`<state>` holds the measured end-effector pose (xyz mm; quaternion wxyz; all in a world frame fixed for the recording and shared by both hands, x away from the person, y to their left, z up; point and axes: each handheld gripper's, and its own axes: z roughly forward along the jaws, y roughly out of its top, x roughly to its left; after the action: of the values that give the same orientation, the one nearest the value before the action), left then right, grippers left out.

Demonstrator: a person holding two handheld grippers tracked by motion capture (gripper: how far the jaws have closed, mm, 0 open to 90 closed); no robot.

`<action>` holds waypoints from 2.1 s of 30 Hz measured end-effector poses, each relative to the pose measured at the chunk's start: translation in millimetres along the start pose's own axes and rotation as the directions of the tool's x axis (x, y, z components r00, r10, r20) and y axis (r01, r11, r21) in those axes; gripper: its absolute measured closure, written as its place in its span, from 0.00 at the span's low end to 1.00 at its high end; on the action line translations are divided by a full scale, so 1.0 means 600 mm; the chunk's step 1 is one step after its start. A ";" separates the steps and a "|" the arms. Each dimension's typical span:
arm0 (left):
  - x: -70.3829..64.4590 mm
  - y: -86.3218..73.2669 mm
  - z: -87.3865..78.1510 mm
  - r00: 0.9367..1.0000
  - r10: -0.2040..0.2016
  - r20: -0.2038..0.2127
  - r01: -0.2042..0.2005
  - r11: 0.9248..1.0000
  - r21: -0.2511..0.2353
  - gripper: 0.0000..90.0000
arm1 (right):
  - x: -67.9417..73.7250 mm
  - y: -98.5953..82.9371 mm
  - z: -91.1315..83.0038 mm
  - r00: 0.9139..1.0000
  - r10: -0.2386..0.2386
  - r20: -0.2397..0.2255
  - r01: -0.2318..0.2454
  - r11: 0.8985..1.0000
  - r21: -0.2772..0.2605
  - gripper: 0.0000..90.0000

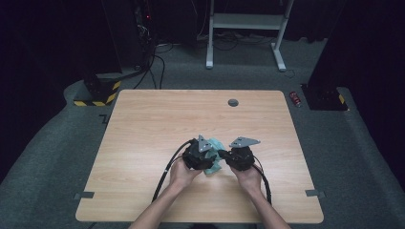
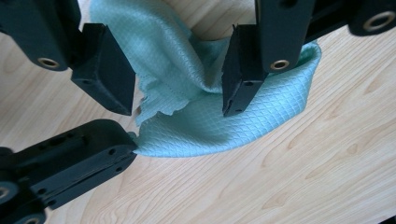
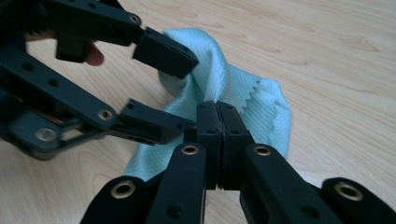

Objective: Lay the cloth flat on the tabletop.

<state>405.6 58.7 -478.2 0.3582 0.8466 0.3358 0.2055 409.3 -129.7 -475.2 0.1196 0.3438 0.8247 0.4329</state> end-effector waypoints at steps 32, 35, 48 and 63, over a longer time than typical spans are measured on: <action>0.048 -0.018 -0.038 0.997 -0.063 0.040 0.065 0.997 -0.049 1.00 | 0.010 -0.009 0.010 1.000 -0.023 -0.009 0.023 1.000 -0.006 0.99; 0.045 -0.015 -0.038 0.997 -0.066 0.048 0.069 0.996 -0.062 0.76 | 0.018 -0.006 0.014 0.999 -0.047 -0.005 0.047 0.999 0.005 0.99; 0.051 0.010 -0.036 0.976 -0.184 0.114 0.189 0.982 -0.031 0.52 | 0.053 -0.002 0.031 0.990 -0.142 -0.011 0.143 0.989 0.038 1.00; 0.045 0.025 -0.024 0.986 -0.150 0.071 0.150 0.989 0.007 1.00 | 0.060 0.000 0.027 0.991 -0.133 -0.018 0.133 0.991 0.000 0.91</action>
<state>422.0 76.8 -454.7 0.3836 0.8260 0.3857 0.1476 391.1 -95.5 -480.9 0.1409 0.2841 0.8471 0.4265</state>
